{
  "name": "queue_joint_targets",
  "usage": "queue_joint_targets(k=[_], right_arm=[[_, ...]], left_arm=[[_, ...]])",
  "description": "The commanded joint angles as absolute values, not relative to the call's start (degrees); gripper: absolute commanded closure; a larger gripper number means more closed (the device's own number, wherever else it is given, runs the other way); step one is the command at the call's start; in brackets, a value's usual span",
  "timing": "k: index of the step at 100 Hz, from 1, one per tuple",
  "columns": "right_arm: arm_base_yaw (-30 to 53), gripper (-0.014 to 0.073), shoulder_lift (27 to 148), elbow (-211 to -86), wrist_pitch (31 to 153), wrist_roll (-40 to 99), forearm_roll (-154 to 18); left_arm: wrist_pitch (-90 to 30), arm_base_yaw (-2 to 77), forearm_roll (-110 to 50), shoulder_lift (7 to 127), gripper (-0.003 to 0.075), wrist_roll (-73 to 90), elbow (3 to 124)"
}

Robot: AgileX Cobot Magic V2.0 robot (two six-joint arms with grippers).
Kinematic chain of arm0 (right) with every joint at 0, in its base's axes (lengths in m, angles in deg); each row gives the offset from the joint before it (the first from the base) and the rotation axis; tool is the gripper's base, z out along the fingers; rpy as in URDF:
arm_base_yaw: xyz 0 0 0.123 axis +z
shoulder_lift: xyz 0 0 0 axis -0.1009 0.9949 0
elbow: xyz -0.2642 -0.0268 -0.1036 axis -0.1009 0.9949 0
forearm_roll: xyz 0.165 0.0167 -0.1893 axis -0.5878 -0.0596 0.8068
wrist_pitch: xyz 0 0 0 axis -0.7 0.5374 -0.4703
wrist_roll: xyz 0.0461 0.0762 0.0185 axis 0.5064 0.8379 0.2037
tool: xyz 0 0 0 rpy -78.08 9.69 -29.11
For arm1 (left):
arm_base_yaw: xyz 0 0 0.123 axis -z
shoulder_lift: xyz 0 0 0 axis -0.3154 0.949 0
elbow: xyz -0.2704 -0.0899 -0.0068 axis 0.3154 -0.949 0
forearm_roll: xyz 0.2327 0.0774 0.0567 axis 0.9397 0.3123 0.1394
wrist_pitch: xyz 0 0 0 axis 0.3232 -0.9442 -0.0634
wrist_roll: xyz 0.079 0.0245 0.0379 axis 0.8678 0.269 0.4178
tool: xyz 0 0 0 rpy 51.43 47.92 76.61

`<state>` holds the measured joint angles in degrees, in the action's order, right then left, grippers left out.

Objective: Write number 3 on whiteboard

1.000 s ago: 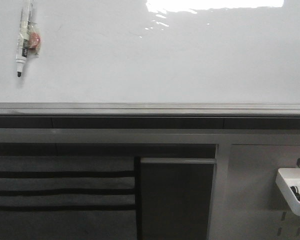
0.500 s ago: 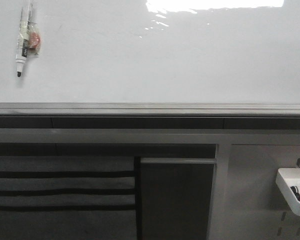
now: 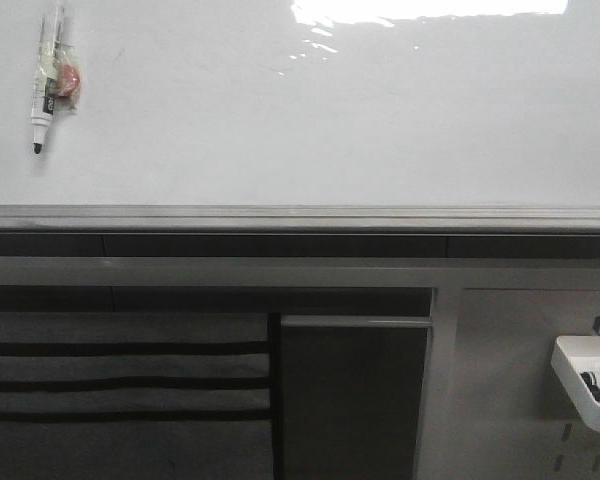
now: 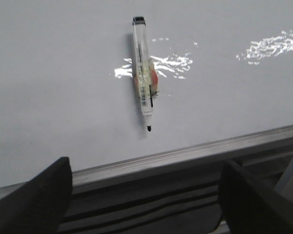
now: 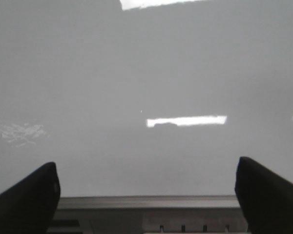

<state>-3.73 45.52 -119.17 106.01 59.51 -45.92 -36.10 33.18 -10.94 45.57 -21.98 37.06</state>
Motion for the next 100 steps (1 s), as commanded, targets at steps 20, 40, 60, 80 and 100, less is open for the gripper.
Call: queue_joint_targets(k=[20,40,60,80,100], right_arm=[[3.98,-0.0062,55.22,-129.75,117.4,48.42,-56.81],[11.4,-0.0062,60.92,-130.75,116.45,43.49,-62.72],[15.01,-0.0062,64.26,-130.75,114.9,43.49,-62.72],[15.17,-0.0062,65.2,-130.75,113.72,43.49,-62.72],[15.17,-0.0062,65.2,-130.75,113.04,43.49,-62.72]], left_arm=[[-30.53,33.75,-11.01,63.61,0.0155,-21.94,47.06],[-28.78,33.86,-11.01,75.53,0.0155,-21.94,52.88],[-27.53,33.86,-11.01,84.39,0.0155,-21.94,57.65],[-26.21,33.86,-11.01,89.6,0.0158,-21.94,61.08],[-24.31,33.86,-11.01,92.38,0.0255,-21.94,62.23]])
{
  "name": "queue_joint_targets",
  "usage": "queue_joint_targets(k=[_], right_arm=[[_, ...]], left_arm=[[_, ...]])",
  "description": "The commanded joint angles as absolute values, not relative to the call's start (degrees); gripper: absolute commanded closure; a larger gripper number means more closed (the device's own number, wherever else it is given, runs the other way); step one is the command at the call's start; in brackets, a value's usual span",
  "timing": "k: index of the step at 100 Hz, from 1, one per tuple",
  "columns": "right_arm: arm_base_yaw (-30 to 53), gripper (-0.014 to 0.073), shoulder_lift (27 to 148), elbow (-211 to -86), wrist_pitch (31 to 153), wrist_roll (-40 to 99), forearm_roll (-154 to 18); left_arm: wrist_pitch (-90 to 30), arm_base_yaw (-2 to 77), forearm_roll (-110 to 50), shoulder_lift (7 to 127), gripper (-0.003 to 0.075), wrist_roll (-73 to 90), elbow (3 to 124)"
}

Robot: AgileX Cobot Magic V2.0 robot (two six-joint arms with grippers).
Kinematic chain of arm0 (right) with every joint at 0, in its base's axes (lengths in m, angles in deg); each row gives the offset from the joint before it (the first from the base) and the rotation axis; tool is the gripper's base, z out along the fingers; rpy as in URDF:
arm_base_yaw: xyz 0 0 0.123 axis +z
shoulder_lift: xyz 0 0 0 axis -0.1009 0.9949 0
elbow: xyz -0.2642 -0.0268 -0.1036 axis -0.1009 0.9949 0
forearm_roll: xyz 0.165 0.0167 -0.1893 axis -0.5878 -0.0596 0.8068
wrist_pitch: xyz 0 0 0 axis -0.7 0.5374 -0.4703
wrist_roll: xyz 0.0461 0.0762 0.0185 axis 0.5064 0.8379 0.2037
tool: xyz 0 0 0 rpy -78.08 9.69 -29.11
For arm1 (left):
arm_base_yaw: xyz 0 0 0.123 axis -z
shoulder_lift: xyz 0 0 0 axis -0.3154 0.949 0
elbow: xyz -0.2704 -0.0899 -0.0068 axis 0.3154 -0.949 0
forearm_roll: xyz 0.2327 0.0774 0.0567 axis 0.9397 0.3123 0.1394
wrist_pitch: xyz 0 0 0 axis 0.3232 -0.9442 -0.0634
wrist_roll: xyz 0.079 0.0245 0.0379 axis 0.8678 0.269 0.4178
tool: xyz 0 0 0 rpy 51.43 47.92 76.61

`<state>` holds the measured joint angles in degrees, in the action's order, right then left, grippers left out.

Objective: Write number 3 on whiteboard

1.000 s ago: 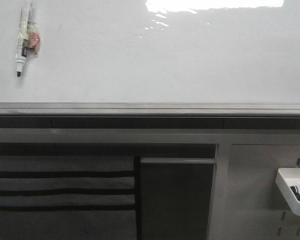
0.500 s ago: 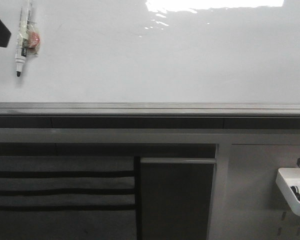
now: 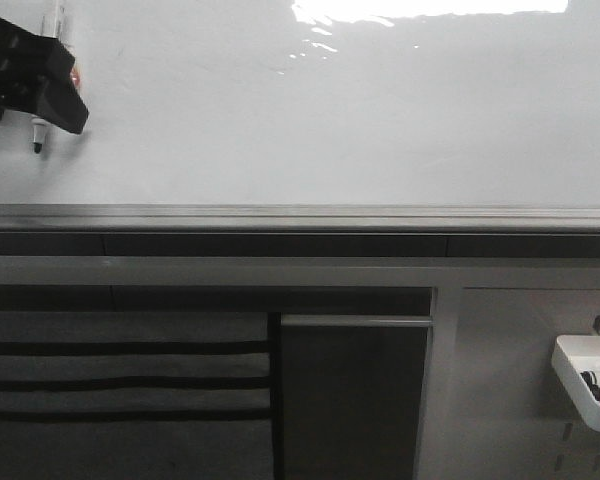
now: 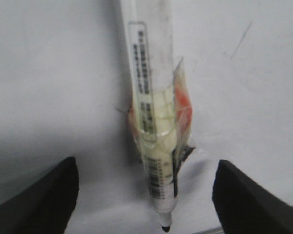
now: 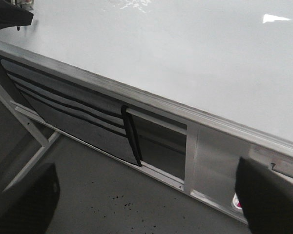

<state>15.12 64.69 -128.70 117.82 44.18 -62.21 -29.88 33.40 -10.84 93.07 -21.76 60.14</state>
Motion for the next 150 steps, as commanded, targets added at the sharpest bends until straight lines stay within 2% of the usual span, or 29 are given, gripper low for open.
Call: queue_joint_targets(k=[1,34,52,70,80,100,131,150], right_arm=[[15.17,-0.0062,65.2,-130.75,113.04,43.49,-62.72],[15.17,-0.0062,65.2,-130.75,113.04,43.49,-62.72],[15.17,-0.0062,65.2,-130.75,113.18,43.49,-62.72],[15.38,-0.0062,66.52,-132.3,118.04,43.49,-65.55],[16.33,-0.0062,69.36,-135.14,122.96,41.62,-67.48],[20.89,-0.0062,78.57,-141.25,129.41,25.88,-75.98],[28.09,-0.0062,93.6,-154.01,135.46,12.47,-86.63],[32.0,-0.0061,98.01,-158.52,135.62,5.6,-89.48]], left_arm=[[-24.09,33.86,-11.01,92.36,0.026,-21.94,62.23],[-24.04,33.86,-11.01,92.36,0.0551,-21.94,62.23],[-25.4,33.86,-11.01,92.36,0.0653,-21.94,62.23],[-33.46,33.86,-10.21,89.44,0.0731,-18.21,62.23],[-39.56,33.86,-10.21,86.11,0.0739,-11.89,62.23],[-53.01,36.12,-14.19,77.32,0.0739,2.32,62.28],[-72.55,49.39,-30.21,70.62,0.0739,22.19,62.28],[-73.41,57.84,-31.44,70.62,0.0739,22.96,62.37]])
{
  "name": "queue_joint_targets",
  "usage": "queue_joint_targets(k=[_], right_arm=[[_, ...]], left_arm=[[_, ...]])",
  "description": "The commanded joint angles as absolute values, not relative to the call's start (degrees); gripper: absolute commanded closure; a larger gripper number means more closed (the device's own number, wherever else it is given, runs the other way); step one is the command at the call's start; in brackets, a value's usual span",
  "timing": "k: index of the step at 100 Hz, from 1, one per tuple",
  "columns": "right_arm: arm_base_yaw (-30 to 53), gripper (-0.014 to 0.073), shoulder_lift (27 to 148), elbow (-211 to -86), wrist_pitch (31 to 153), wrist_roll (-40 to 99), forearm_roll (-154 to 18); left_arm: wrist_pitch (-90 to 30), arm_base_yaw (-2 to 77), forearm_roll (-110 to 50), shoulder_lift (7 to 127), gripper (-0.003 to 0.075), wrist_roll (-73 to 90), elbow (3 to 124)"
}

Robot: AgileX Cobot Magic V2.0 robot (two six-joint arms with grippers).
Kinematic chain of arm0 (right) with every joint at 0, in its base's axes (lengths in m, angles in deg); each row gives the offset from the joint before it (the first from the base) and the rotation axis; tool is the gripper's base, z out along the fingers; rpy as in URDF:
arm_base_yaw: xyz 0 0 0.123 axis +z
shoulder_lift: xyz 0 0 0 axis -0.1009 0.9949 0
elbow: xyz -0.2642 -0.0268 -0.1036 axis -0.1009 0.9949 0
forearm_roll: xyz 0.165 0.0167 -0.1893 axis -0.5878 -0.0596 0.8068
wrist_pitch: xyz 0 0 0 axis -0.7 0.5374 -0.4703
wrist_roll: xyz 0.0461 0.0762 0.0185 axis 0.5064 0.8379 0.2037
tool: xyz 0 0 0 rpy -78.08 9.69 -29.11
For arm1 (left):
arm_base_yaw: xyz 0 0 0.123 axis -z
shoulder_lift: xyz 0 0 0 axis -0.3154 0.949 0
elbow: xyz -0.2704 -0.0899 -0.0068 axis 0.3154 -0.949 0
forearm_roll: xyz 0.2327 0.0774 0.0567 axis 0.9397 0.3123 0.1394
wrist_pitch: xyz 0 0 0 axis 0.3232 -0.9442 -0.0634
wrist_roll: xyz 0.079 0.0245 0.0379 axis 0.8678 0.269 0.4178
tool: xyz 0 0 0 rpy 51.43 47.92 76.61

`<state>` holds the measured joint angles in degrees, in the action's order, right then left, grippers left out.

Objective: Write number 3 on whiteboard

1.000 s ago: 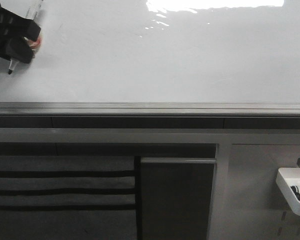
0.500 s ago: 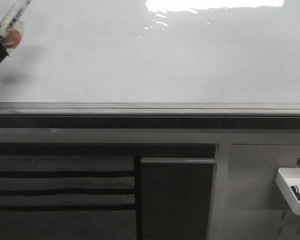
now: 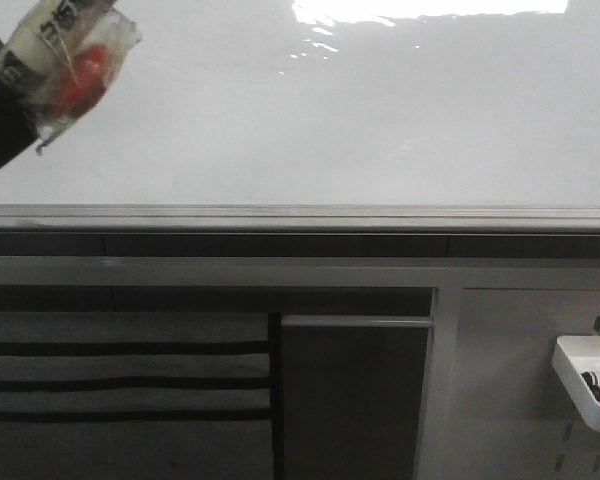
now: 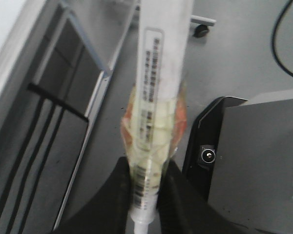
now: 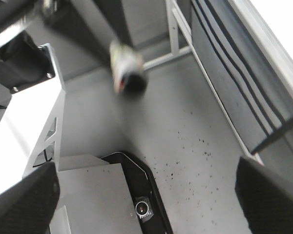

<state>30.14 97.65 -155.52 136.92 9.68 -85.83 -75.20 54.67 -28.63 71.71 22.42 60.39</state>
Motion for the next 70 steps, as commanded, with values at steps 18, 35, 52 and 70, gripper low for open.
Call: queue_joint_targets(k=[18,35,52,70], right_arm=[[39.2,-0.0061,101.15,-158.65,132.47,4.21,-88.64],[40.69,-0.0061,102.77,-158.65,130.29,4.31,-88.42],[40.69,-0.0013,102.88,-158.65,129.08,4.48,-88.42],[40.69,0.021,103.22,-158.65,128.95,4.48,-88.42]], left_arm=[[-72.83,61.0,-31.44,70.62,0.0739,22.96,62.37],[-73.23,61.0,-31.44,70.62,0.0739,22.96,62.37],[-73.32,61.0,-31.44,70.62,0.0739,22.96,62.37],[-73.32,61.0,-31.44,70.62,0.0739,22.96,62.37]])
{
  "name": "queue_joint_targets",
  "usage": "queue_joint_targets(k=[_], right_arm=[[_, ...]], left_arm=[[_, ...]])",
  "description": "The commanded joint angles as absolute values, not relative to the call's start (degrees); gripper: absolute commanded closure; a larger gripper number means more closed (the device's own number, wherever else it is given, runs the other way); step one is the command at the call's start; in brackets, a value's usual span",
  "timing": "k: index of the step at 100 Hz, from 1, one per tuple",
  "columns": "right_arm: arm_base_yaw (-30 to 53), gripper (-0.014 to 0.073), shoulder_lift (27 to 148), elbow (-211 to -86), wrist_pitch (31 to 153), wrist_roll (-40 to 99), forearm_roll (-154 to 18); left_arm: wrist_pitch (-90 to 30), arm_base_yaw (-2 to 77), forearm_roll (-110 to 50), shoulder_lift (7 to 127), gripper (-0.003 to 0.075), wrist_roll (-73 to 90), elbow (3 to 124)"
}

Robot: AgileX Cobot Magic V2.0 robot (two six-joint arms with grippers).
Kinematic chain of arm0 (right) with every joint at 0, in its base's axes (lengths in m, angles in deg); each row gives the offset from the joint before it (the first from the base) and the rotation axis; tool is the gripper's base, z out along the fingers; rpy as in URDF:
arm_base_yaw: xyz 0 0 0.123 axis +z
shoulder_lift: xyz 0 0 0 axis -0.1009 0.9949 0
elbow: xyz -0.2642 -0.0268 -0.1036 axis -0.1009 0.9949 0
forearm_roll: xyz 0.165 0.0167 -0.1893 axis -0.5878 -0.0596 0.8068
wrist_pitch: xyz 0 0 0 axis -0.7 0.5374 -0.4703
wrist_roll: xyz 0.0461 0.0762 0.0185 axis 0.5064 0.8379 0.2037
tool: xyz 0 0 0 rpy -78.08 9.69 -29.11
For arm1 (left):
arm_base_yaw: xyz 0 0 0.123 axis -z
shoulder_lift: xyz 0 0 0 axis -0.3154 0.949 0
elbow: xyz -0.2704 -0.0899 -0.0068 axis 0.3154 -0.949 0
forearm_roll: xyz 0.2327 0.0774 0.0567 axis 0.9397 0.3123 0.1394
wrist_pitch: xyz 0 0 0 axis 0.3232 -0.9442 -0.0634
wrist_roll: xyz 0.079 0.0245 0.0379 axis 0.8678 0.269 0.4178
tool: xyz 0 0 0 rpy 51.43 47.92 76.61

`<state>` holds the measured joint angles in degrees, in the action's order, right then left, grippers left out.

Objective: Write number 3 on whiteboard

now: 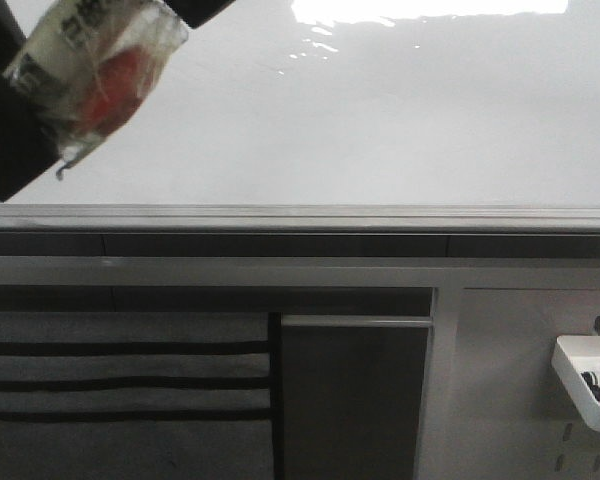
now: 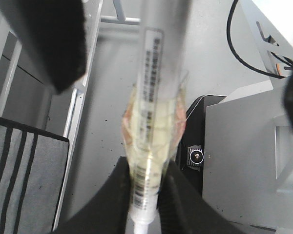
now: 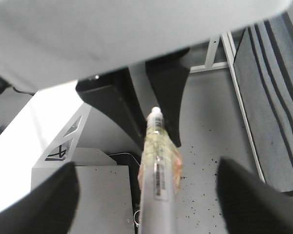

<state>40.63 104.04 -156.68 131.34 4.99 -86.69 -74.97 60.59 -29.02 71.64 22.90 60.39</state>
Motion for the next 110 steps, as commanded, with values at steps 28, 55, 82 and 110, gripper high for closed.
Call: queue_joint_targets(k=[28,55,82,110], right_arm=[[40.69,0.0397,103.25,-158.65,129.29,4.48,-88.42],[40.69,0.0567,103.25,-158.65,129.29,4.48,-88.42],[40.69,0.0619,103.25,-158.65,129.62,4.48,-88.42],[40.69,0.0623,103.25,-158.65,129.75,4.48,-88.42]], left_arm=[[-73.21,61.0,-31.44,70.62,0.0739,22.96,62.37],[-73.21,61.0,-31.44,70.62,0.0739,22.96,62.37],[-72.9,61.0,-31.44,70.62,0.0737,22.96,62.37],[-71.56,61.0,-31.44,70.62,0.0435,22.96,62.37]])
